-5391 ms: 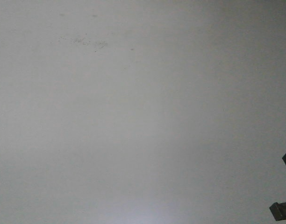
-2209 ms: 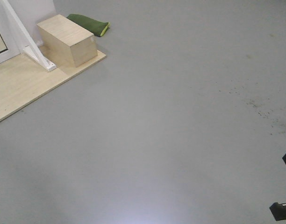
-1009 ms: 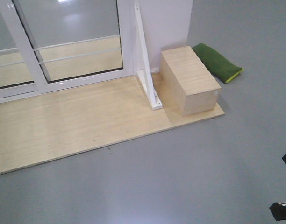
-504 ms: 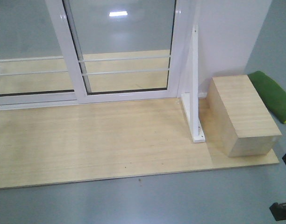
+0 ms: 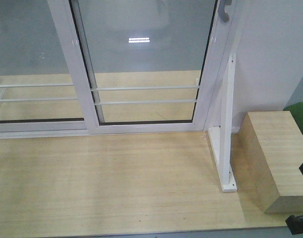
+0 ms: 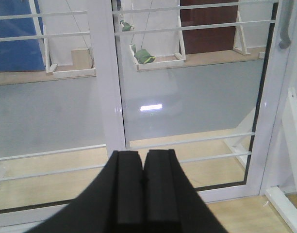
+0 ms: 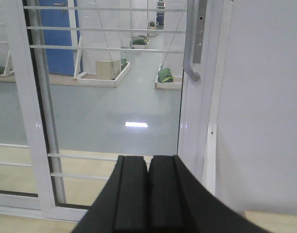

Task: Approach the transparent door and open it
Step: 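Approach the door closely, stopping in front of the silver handle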

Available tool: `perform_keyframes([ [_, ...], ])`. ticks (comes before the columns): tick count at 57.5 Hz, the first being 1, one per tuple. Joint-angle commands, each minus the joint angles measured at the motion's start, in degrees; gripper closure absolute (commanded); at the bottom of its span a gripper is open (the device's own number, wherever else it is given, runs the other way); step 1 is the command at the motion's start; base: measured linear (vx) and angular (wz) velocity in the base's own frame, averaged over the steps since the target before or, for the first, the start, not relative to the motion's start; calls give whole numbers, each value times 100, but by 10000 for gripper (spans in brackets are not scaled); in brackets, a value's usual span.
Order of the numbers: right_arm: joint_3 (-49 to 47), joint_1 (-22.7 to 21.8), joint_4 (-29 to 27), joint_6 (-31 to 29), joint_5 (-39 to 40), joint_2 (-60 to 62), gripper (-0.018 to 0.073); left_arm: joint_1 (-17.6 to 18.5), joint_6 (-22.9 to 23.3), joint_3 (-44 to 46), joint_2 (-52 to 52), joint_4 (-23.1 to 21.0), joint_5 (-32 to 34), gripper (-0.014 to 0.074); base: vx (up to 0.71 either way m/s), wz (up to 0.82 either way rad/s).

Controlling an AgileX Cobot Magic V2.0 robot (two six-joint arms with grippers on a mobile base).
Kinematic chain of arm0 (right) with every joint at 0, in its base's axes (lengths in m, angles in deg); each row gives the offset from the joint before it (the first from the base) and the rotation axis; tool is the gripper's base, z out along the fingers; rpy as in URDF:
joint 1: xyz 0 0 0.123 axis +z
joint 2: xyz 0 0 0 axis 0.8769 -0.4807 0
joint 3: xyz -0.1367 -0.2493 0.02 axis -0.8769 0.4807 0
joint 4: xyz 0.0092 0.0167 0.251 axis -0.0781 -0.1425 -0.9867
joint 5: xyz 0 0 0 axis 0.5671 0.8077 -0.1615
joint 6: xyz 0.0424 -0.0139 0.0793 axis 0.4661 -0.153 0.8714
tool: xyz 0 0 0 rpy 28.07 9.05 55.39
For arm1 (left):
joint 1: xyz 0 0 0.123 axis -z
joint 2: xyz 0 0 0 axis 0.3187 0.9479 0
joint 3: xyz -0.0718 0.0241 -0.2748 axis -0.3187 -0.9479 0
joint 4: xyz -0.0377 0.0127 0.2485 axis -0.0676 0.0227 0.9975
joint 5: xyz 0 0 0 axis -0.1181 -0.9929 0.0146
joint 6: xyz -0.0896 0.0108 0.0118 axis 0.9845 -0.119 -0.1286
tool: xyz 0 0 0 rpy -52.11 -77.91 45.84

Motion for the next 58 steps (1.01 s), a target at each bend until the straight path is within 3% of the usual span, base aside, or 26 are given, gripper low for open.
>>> perform_keyframes([
  [1,82,-21,0,-58,491,83,559,21,30,-134,-72,-15,449,593,46,-3],
  [58,82,-21,0,-58,491,83,559,21,30,-134,-72,-15,449,593,35,2],
])
